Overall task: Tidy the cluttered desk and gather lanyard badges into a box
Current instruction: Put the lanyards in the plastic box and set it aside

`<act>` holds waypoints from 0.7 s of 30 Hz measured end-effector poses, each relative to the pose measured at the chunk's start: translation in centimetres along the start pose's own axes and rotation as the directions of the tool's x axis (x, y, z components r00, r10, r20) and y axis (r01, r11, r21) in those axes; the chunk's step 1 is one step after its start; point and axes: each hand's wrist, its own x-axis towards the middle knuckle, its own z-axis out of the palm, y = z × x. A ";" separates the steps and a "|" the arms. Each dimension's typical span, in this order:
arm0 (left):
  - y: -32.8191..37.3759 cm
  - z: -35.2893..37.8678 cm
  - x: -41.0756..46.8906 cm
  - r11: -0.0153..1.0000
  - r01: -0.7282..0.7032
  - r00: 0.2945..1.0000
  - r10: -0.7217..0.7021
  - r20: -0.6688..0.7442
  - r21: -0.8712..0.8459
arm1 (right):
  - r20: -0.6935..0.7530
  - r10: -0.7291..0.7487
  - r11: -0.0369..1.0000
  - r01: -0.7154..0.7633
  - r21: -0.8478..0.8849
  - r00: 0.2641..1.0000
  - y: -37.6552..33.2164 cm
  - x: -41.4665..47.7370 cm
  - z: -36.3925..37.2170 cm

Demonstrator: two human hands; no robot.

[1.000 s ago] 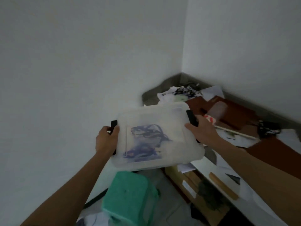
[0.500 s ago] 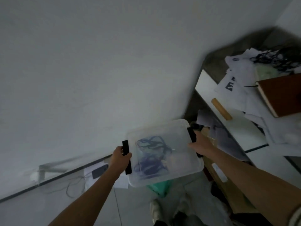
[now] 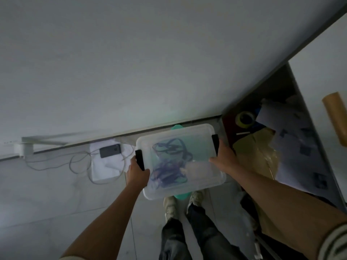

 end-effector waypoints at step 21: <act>10.1 -1.9 -7.1 0.941 -0.318 0.924 0.280 0.262 0.117 | -0.096 -0.107 0.994 0.110 0.025 0.990 2.1 -11.3 -7.3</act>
